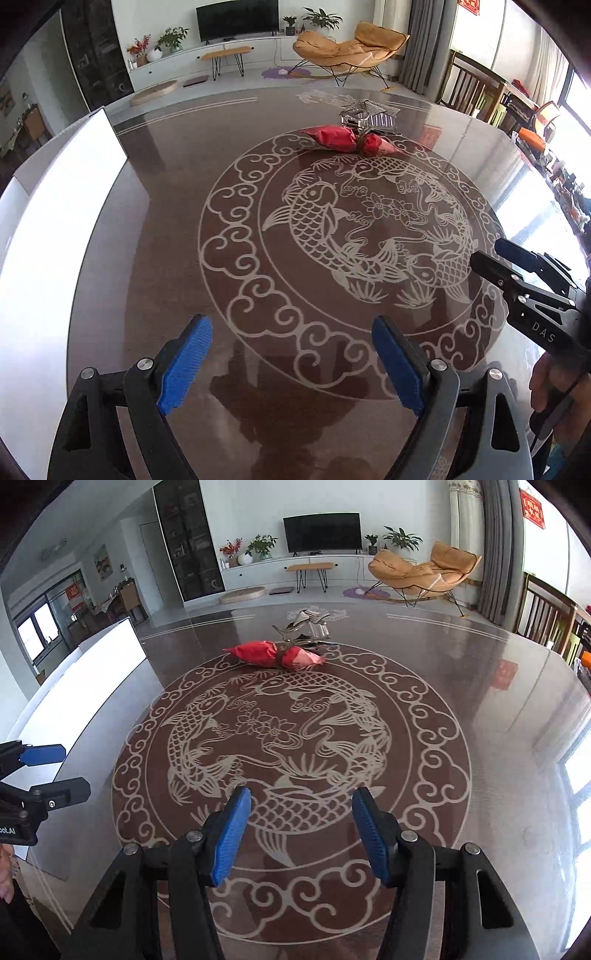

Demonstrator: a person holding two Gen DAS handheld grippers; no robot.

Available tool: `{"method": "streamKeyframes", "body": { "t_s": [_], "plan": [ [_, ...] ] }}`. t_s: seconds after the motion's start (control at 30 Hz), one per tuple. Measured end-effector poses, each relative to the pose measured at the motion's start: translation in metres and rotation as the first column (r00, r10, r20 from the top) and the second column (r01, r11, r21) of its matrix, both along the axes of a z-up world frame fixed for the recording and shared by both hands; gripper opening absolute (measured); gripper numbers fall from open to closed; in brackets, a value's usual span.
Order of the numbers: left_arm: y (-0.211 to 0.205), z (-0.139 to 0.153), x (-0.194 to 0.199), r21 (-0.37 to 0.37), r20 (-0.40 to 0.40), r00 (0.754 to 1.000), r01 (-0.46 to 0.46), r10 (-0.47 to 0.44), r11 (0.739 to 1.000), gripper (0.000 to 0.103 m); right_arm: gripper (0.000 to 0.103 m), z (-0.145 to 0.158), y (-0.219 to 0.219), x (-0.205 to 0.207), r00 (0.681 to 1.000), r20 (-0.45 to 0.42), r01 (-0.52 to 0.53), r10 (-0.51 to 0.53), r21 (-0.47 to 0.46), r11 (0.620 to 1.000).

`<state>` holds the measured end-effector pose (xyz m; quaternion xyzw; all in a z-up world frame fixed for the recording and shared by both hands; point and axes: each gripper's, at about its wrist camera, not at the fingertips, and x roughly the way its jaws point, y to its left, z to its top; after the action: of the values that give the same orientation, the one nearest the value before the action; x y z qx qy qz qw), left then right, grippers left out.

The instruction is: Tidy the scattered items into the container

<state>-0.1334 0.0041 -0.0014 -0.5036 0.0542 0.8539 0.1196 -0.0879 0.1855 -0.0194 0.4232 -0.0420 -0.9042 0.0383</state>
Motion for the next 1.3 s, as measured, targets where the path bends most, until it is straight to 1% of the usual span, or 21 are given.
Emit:
{"method": "streamKeyframes", "body": {
  "t_s": [0.1,0.17,0.2,0.27,0.3,0.37,0.43,0.53,0.6,0.63,0.67,0.73,0.77,0.8,0.93,1.03,1.07,1.13,1.2,1.23,1.3],
  "plan": [
    [0.023,-0.018,-0.007,0.016,-0.030,0.998,-0.047,0.047,0.999,0.088,0.058,-0.006,0.023,-0.006,1.000,0.007,-0.003,0.002,0.031,1.000],
    [0.029,-0.030,-0.011,-0.009,-0.048,0.996,-0.071,0.070,0.997,0.091,0.058,-0.010,0.033,-0.023,1.000,0.019,-0.016,0.015,0.065,0.998],
    [0.031,-0.031,-0.010,-0.028,-0.088,0.994,-0.072,0.069,0.997,0.093,0.058,-0.012,0.036,-0.031,1.000,0.023,-0.023,0.021,0.078,0.997],
    [0.028,-0.034,-0.009,-0.025,-0.113,0.991,-0.077,0.074,0.997,0.101,0.058,-0.014,0.039,-0.060,0.999,0.030,-0.039,0.036,0.084,0.996],
    [0.024,-0.036,-0.011,-0.003,-0.101,0.991,-0.086,0.085,0.996,0.101,0.058,-0.014,0.041,-0.075,0.999,0.024,-0.039,0.037,0.088,0.995],
    [0.017,-0.037,-0.013,0.003,-0.099,0.988,-0.118,0.118,0.993,0.103,0.058,-0.010,0.044,-0.108,0.999,-0.007,-0.035,0.036,0.109,0.993],
    [0.017,-0.039,-0.014,-0.002,-0.101,0.986,-0.131,0.130,0.991,0.103,0.058,-0.006,0.048,-0.143,1.000,-0.021,0.004,-0.001,0.148,0.989],
    [0.016,-0.040,-0.015,0.002,-0.101,0.986,-0.130,0.129,0.992,0.103,0.058,-0.011,0.051,-0.189,0.999,0.018,0.035,-0.038,0.152,0.988],
    [0.014,-0.040,-0.015,0.005,-0.102,0.986,-0.133,0.133,0.991,0.103,0.058,-0.016,0.041,-0.208,0.999,0.043,-0.014,0.008,0.142,0.990],
    [0.014,-0.040,-0.014,0.007,-0.102,0.985,-0.136,0.136,0.991,0.103,0.058,-0.017,0.030,-0.211,0.997,0.047,-0.073,0.067,0.137,0.988],
    [0.013,-0.040,-0.015,0.012,-0.103,0.985,-0.138,0.139,0.990,0.103,0.058,-0.019,0.015,-0.208,0.985,0.046,-0.171,0.166,0.112,0.979],
    [0.010,-0.039,-0.016,0.025,-0.104,0.984,-0.143,0.145,0.989,0.103,0.058,-0.015,-0.006,-0.188,0.920,0.030,-0.391,0.391,-0.003,0.920],
    [0.009,-0.039,-0.016,0.032,-0.104,0.983,-0.148,0.150,0.989,0.103,0.058,-0.013,-0.011,-0.173,0.894,0.018,-0.447,0.448,-0.024,0.894],
    [0.007,-0.039,-0.016,0.036,-0.104,0.982,-0.154,0.157,0.987,0.103,0.058,-0.012,-0.012,-0.159,0.887,0.016,-0.461,0.461,-0.014,0.887],
    [0.005,-0.037,-0.021,0.053,-0.090,0.979,-0.179,0.183,0.982,0.103,0.058,-0.017,0.004,-0.106,0.918,0.064,-0.396,0.391,0.084,0.915],
    [0.006,-0.030,-0.038,0.164,-0.029,0.974,-0.217,0.225,0.962,0.103,0.058,-0.028,0.018,-0.073,0.938,0.079,-0.346,0.338,0.140,0.928],
    [0.007,-0.027,-0.046,0.203,-0.006,0.969,-0.242,0.248,0.949,0.103,0.059,-0.029,0.023,-0.067,0.944,0.053,-0.330,0.326,0.133,0.934],
    [0.011,-0.020,-0.065,0.236,0.022,0.941,-0.332,0.337,0.913,0.103,0.059,-0.033,0.029,-0.060,0.954,0.033,-0.299,0.297,0.118,0.947],
    [0.014,-0.017,-0.087,0.229,0.041,0.898,-0.435,0.438,0.871,0.103,0.059,-0.035,0.031,-0.057,0.959,0.023,-0.283,0.283,0.125,0.951],
    [0.017,-0.018,-0.098,0.228,0.048,0.878,-0.474,0.476,0.850,0.103,0.059,-0.037,0.032,-0.055,0.960,0.023,-0.279,0.279,0.124,0.952],
    [0.022,-0.021,-0.120,0.229,0.060,0.851,-0.520,0.521,0.823,0.103,0.060,-0.038,0.032,-0.056,0.962,0.023,-0.272,0.271,0.120,0.955]
  ]
}}
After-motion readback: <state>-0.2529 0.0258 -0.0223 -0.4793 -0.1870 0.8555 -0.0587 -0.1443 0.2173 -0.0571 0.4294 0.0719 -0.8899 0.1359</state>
